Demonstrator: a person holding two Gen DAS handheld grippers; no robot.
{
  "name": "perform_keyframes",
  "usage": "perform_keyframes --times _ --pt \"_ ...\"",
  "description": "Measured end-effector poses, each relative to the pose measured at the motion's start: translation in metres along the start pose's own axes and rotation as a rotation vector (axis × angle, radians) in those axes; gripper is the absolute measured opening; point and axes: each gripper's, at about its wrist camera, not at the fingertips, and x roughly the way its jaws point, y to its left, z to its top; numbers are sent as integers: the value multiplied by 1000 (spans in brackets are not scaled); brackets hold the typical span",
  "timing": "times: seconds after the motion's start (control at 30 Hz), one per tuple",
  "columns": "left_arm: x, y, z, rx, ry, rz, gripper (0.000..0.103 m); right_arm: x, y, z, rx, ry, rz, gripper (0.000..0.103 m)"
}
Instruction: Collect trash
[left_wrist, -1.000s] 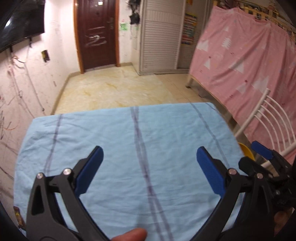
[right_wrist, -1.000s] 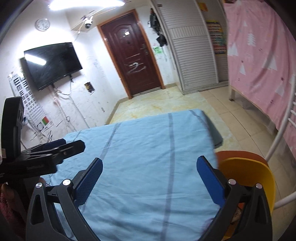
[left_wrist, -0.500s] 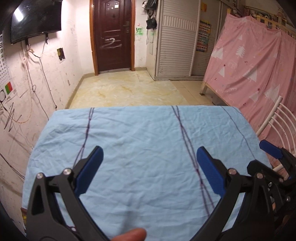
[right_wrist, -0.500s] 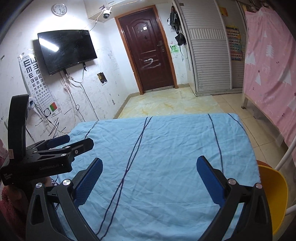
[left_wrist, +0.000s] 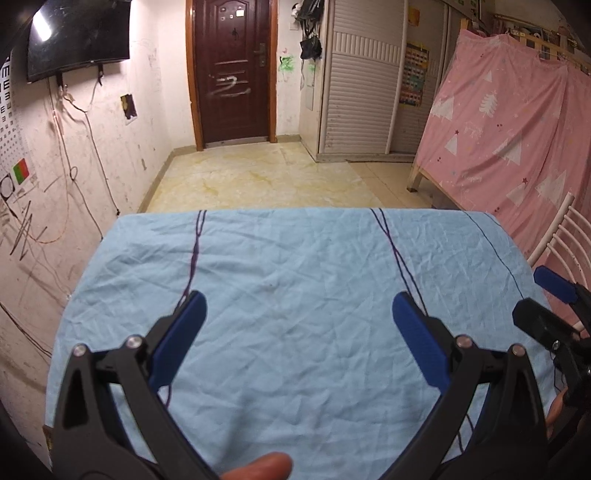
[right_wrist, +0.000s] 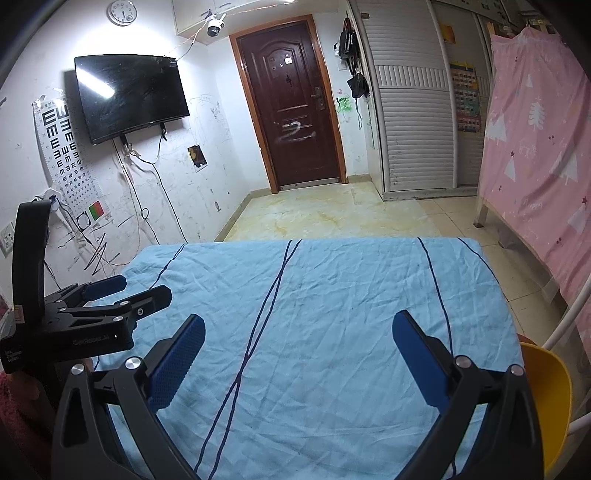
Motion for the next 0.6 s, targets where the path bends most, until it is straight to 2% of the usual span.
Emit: perform_keyframes --times 0.3,0.6 --pt "9 -2 -3 18 8 16 97 0 6 -5 -41 -37 -34 94" --pt "12 -10 -8 53 3 43 97 -4 1 -4 -16 -56 -21 94"
